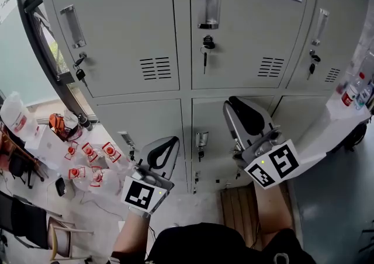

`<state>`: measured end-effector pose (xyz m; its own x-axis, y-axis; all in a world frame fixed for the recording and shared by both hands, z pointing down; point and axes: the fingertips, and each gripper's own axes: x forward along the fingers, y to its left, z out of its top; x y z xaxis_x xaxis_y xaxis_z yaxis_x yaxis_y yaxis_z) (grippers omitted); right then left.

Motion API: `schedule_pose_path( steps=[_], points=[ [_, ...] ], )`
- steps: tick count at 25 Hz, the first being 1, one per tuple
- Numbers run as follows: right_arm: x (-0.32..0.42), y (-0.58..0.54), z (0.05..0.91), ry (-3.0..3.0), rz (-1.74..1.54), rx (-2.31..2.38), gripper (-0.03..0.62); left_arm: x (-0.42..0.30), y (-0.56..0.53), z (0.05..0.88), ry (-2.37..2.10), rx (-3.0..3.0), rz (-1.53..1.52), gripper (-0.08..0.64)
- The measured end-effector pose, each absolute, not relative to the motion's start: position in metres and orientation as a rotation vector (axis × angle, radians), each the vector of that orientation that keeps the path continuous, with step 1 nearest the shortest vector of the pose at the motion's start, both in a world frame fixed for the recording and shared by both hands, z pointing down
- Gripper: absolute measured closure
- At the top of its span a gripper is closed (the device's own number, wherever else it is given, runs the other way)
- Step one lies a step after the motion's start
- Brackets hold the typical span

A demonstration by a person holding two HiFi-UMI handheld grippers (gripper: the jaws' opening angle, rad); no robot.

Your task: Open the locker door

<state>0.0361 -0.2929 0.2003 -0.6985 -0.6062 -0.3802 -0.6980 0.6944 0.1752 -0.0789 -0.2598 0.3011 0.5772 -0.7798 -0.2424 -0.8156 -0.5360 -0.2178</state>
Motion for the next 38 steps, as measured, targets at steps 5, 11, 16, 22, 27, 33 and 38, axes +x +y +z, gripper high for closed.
schedule_pose_path(
  steps=[5, 11, 16, 22, 27, 33, 38],
  points=[
    [0.021, -0.302, 0.142, 2.58, 0.549, -1.045, 0.543, -0.092, -0.268, 0.28, 1.284, -2.486, 0.154, 0.537],
    [0.002, -0.311, 0.086, 2.579, 0.618, -1.036, 0.483, -0.107, -0.276, 0.266, 1.299, -2.497, 0.242, 0.537],
    [-0.01, -0.335, 0.058, 2.607, 0.61, -1.08, 0.46, -0.114, -0.279, 0.26, 1.305, -2.502, 0.257, 0.537],
    [-0.02, -0.36, 0.044, 2.642, 0.604, -1.145, 0.454, -0.114, -0.274, 0.253, 1.265, -2.479, 0.285, 0.537],
    [-0.028, -0.366, 0.046, 2.67, 0.601, -1.164, 0.456, -0.116, -0.274, 0.259, 1.27, -2.492, 0.278, 0.537],
    [-0.023, -0.371, 0.046, 2.635, 0.557, -1.216, 0.486, -0.125, -0.274, 0.265, 1.292, -2.505, 0.291, 0.537],
    [-0.021, -0.366, 0.046, 2.623, 0.534, -1.225, 0.513, -0.129, -0.273, 0.27, 1.3, -2.524, 0.297, 0.537]
  ],
)
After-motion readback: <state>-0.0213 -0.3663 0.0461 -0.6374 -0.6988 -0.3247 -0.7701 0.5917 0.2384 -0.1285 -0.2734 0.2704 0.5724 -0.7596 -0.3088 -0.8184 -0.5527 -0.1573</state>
